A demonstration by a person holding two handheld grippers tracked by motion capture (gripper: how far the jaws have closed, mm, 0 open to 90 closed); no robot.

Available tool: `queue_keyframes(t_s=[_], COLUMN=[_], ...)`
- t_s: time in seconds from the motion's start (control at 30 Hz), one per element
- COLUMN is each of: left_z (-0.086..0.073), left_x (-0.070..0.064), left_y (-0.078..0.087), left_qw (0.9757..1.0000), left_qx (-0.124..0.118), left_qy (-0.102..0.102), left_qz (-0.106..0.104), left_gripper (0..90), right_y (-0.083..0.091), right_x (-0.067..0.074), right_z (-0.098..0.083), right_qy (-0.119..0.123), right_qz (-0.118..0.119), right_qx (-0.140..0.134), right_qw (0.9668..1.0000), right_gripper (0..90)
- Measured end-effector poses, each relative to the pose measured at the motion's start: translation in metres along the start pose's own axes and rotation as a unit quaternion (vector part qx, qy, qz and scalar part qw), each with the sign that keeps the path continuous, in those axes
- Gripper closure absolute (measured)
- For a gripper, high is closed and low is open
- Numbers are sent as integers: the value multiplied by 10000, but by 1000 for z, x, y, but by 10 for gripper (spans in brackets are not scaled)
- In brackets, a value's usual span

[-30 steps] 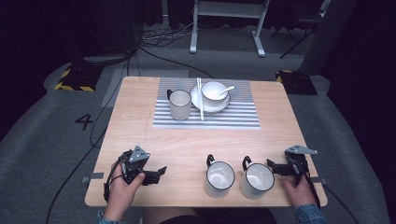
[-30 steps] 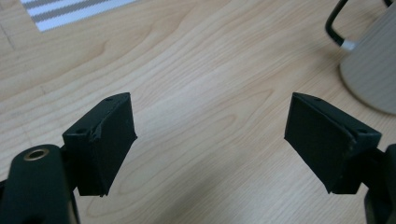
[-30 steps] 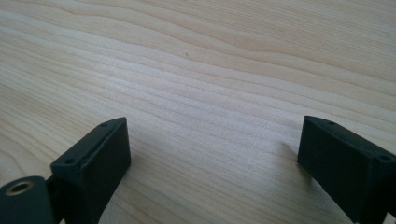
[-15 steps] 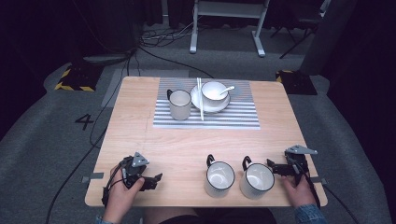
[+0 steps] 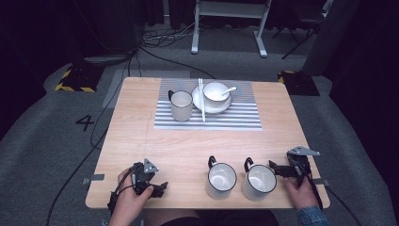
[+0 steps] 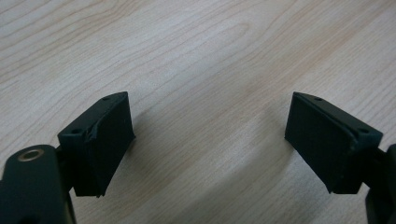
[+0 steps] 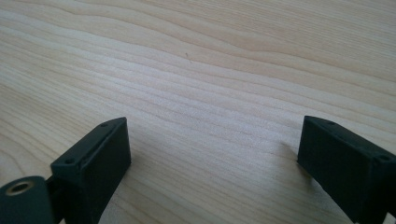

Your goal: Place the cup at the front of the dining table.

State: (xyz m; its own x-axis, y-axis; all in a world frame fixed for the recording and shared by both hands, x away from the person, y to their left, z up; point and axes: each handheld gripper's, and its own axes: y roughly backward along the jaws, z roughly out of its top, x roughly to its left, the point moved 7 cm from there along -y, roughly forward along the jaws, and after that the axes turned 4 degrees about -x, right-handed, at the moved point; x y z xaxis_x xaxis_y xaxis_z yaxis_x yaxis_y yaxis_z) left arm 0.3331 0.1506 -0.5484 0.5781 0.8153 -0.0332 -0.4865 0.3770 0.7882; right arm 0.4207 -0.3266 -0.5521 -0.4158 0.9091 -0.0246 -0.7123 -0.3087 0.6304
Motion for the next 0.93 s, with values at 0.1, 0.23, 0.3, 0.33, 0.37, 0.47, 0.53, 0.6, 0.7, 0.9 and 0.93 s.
queue_keyframes(t_s=[0.1,0.23,0.3,0.33,0.37,0.47,0.53,0.6,0.7,0.9,0.93], left_z=[0,1,2,3,4,5,5,5,5,6,6], left_x=[-3,-8,-7,-6,-6,-6,-7,-6,-6,-6,-6], left_y=[-4,-10,-11,-12,-14,-15,-15,-15,-15,-15,-15], left_qw=[10000,9997,9994,9987,9981,9981,9983,9982,9982,9982,9982], left_qx=[-34,-227,-325,-464,-585,-583,-555,-570,-580,-579,-578], left_qy=[-49,-76,-105,-202,-190,-183,-128,-172,-161,-171,-173], left_qz=[33,-99,-88,-49,-48,-36,-89,-22,-21,-19,-20], left_gripper=[64,0,0,0,0,0,0,0,0,0,0], right_y=[0,0,0,0,0,0,0,0,0,0,0], right_x=[0,0,0,0,0,0,0,0,0,0,0], right_z=[0,0,0,0,0,0,0,0,0,0,0], right_qy=[14,6,-3,-3,-2,0,0,-3,0,0,-1], right_qz=[-1,-1,0,-1,0,-1,1,-3,-1,-1,-1], right_qx=[-4,0,2,3,2,1,1,3,2,2,1], right_qw=[10000,10000,10000,10000,10000,10000,10000,10000,10000,10000,10000], right_gripper=[96,97,97,97,97,97,97,97,97,97,97])
